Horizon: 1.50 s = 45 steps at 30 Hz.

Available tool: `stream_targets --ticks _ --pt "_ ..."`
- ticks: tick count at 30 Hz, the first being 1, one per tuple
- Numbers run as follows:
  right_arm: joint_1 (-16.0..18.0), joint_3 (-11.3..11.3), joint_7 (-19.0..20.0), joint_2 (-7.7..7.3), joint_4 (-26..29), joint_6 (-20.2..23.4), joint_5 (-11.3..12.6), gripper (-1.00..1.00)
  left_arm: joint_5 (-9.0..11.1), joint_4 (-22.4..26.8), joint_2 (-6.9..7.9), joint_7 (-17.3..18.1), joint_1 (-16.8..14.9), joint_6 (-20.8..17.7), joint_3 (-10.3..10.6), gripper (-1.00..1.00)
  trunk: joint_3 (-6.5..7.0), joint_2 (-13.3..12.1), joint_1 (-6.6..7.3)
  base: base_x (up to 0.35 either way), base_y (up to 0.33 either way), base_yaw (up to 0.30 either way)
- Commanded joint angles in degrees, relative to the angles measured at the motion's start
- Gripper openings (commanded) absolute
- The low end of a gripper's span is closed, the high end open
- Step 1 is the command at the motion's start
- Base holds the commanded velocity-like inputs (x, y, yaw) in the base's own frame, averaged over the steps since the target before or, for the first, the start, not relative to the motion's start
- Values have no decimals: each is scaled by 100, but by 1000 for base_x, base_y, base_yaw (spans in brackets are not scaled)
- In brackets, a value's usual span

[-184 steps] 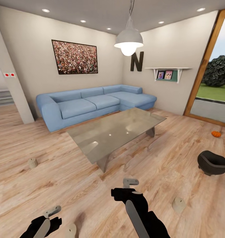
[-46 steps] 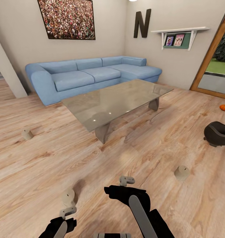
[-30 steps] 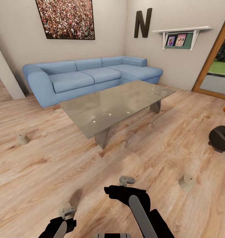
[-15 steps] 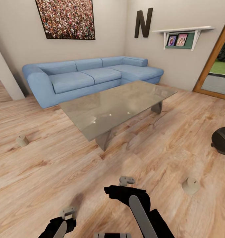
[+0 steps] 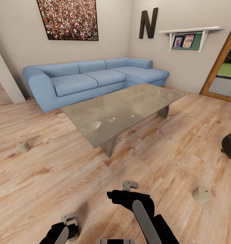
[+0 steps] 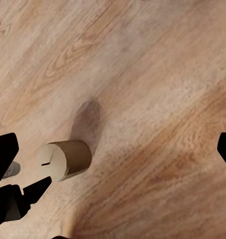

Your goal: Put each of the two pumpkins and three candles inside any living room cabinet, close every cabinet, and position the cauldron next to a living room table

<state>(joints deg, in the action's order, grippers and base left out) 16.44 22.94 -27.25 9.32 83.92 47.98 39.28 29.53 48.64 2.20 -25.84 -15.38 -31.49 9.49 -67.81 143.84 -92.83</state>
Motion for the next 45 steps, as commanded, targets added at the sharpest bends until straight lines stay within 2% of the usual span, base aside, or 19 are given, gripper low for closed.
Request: stream_targets --ticks 1,13,25,28,33,35,36,40,43,45 --pt "0 0 0 0 -1 0 0 100 0 0 0 0 0 1 0 100 0 0 0 79 38 0" --pt "0 0 0 0 -1 0 0 100 4 5 0 0 0 18 0 100 0 0 0 84 17 0" --pt "6 39 11 -22 19 -26 -15 100 0 11 0 0 0 36 0 100 -266 16 -31 1 0 0" --pt "10 54 7 -31 36 -22 -17 100 0 11 0 0 0 38 0 100 -266 16 -31 0 0 0" --pt "11 -73 102 -92 64 0 -19 100 0 13 5 0 0 38 0 100 -266 16 -31 0 0 0" --pt "11 -483 482 -348 69 0 6 100 0 13 8 0 0 44 0 100 -266 16 -31 0 0 0" --pt "14 -803 986 -511 78 0 64 100 0 12 6 0 0 48 0 100 -266 16 -31 0 0 0" --pt "17 -1647 2924 -930 50 -4 190 100 0 8 2 0 0 54 0 100 -266 16 -31 0 0 0" --pt "12 -1941 3681 -1049 41 3 189 100 0 9 1 0 0 55 0 100 -332 20 -39 0 0 0" --pt "10 -2048 3942 -1088 38 7 183 100 0 11 0 0 2 55 0 100 -377 23 -44 0 0 0"
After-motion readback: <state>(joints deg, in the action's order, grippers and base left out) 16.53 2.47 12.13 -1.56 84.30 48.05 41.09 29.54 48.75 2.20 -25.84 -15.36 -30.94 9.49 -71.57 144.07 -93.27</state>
